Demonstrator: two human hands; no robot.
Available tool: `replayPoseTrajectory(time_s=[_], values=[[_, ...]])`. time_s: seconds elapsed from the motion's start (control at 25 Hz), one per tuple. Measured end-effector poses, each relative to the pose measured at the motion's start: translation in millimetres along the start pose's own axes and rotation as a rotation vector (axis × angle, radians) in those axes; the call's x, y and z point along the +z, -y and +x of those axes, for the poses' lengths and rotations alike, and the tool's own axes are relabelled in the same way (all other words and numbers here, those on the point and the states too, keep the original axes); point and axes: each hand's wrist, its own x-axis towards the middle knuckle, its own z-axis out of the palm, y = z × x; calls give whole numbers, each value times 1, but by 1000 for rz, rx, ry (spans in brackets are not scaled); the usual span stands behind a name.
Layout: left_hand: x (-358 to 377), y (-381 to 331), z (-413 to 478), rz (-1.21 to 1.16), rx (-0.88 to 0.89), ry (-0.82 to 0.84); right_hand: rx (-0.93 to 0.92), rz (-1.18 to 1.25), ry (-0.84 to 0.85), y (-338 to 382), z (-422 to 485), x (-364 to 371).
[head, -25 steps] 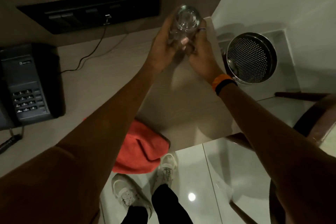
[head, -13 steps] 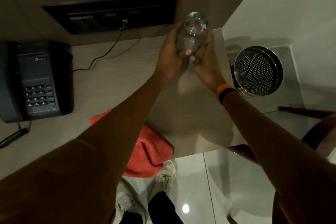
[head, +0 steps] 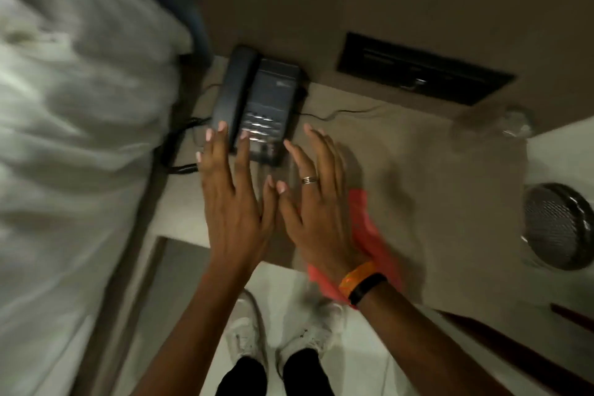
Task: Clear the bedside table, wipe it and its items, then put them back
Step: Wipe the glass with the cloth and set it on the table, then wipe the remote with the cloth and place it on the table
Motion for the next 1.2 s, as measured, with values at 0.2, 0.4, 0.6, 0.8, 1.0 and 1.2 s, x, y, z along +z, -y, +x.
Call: replayPoseTrajectory(time_s=[0.2, 0.4, 0.6, 0.8, 1.0, 1.2], values=[[-139, 88, 4, 204, -213, -262, -382, 64, 98, 147, 53, 64], [-250, 156, -23, 348, -425, -419, -626, 92, 214, 277, 60, 122], [-325, 221, -81, 535, -742, -442, -786, 116, 367, 377, 35, 189], [-361, 267, -140, 531, -1024, -437, -818, 157, 583, 436, -7, 243], [-355, 282, -161, 136, -1087, -456, -725, 151, 818, 447, -37, 274], [-340, 272, -149, 51, -1033, -432, -327, 395, 852, 439, -41, 271]])
